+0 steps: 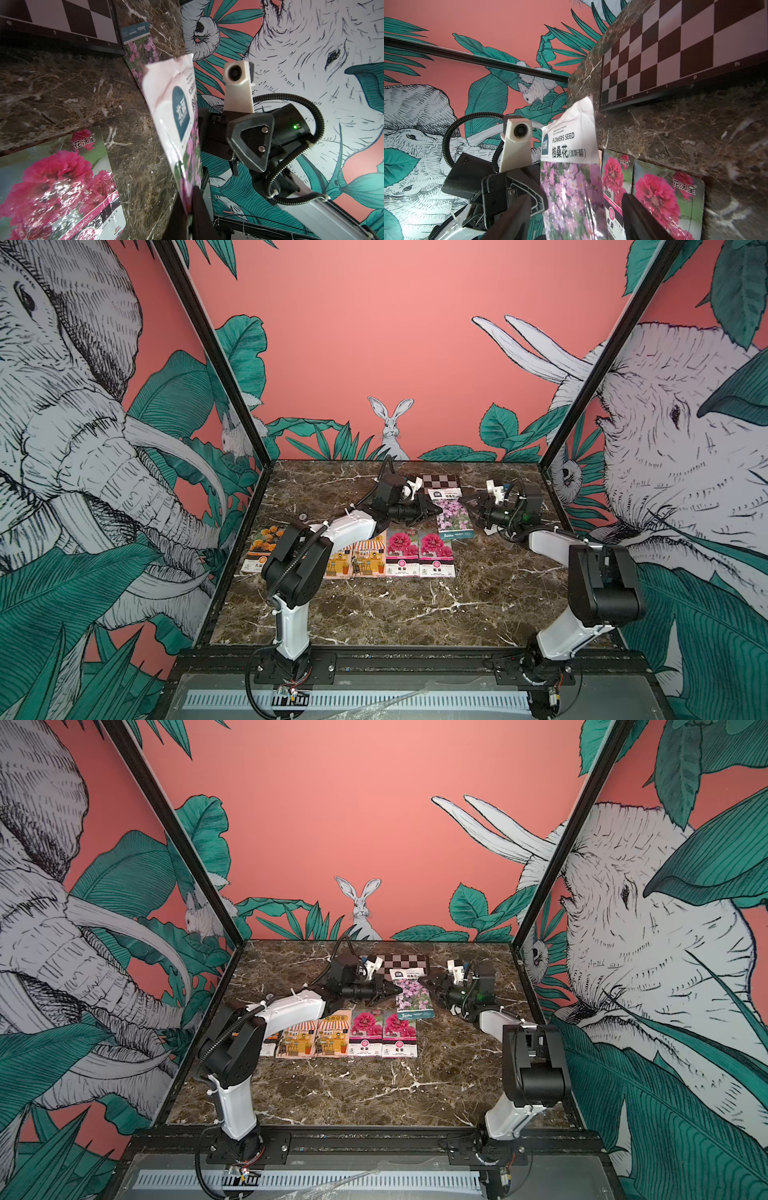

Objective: Arrange the seed packets in a row
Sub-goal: Place the seed packet at the center of the board.

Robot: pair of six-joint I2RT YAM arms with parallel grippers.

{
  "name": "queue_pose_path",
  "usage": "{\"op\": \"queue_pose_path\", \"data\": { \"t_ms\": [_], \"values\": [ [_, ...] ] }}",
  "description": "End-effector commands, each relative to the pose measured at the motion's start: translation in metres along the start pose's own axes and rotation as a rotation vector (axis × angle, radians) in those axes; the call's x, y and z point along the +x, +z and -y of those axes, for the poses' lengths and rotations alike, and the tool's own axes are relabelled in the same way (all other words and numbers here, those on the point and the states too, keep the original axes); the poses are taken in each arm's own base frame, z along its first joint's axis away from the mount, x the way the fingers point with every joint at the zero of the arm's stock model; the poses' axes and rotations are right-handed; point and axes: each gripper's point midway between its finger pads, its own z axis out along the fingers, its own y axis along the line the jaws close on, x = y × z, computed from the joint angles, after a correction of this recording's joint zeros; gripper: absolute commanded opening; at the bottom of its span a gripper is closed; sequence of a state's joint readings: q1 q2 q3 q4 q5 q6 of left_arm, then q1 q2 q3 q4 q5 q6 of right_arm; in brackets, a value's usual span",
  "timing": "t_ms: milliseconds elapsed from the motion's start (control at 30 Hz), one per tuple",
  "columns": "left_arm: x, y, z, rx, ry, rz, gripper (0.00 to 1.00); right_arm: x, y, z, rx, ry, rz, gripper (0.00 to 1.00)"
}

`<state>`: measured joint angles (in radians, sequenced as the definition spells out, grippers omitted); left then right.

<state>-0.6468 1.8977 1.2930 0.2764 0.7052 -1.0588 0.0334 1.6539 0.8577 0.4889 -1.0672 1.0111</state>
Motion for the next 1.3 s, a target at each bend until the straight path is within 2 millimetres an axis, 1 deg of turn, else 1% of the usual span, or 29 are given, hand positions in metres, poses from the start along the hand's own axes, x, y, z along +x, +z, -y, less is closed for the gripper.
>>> {"op": "queue_pose_path", "data": {
  "t_ms": [0,100,167,233,300,367,500,567,700,833,967,1000,1033,1100,1133,1167,1267],
  "values": [
    [-0.003,-0.009,0.026,0.066,0.033,0.006,0.08,-0.001,0.004,-0.027,-0.082,-0.083,-0.029,0.75],
    [-0.003,-0.009,0.026,0.067,0.026,0.003,0.08,0.006,0.007,-0.037,-0.114,-0.098,-0.052,0.72],
    [-0.002,-0.009,0.022,0.054,0.022,0.006,0.08,0.006,0.005,-0.045,-0.133,-0.116,-0.041,0.67],
    [-0.002,-0.009,0.020,0.044,0.021,0.005,0.08,0.007,0.003,-0.046,-0.127,-0.122,-0.034,0.61],
    [-0.001,-0.010,0.017,0.034,0.022,0.007,0.08,0.009,0.003,-0.042,-0.109,-0.116,-0.039,0.54],
    [-0.001,-0.012,0.015,0.030,0.018,0.009,0.08,0.011,0.003,-0.038,-0.095,-0.106,-0.050,0.49],
    [-0.001,-0.016,0.007,0.016,0.007,0.012,0.08,0.016,0.003,-0.030,-0.075,-0.089,-0.064,0.44],
    [0.000,-0.020,0.005,0.014,0.006,0.012,0.08,0.018,-0.001,-0.036,-0.067,-0.110,-0.059,0.40],
    [0.002,-0.023,-0.004,-0.005,0.000,0.009,0.08,0.020,-0.002,-0.036,-0.066,-0.112,-0.062,0.32],
    [0.005,-0.024,-0.008,-0.023,-0.004,0.002,0.08,0.021,-0.002,-0.032,-0.052,-0.115,-0.065,0.19],
    [0.005,-0.027,-0.007,-0.032,0.004,0.009,0.10,0.027,-0.003,-0.018,0.006,-0.111,-0.070,0.07],
    [0.006,-0.027,-0.008,-0.037,0.005,0.008,0.13,0.028,-0.004,-0.015,0.024,-0.112,-0.070,0.05],
    [0.006,-0.028,-0.010,-0.047,0.007,0.011,0.19,0.029,-0.005,-0.010,0.049,-0.114,-0.066,0.02],
    [0.007,-0.030,-0.015,-0.080,0.014,0.014,0.36,0.032,-0.009,0.000,0.102,-0.113,-0.062,0.02],
    [0.007,-0.033,-0.021,-0.111,0.025,0.019,0.46,0.035,-0.012,0.006,0.134,-0.113,-0.060,0.02],
    [0.008,-0.036,-0.031,-0.168,0.036,0.026,0.54,0.036,-0.016,0.012,0.166,-0.109,-0.058,0.01],
    [0.008,-0.054,-0.067,-0.368,0.093,0.063,0.70,0.044,-0.033,0.036,0.284,-0.100,-0.054,0.01]
  ]
}}
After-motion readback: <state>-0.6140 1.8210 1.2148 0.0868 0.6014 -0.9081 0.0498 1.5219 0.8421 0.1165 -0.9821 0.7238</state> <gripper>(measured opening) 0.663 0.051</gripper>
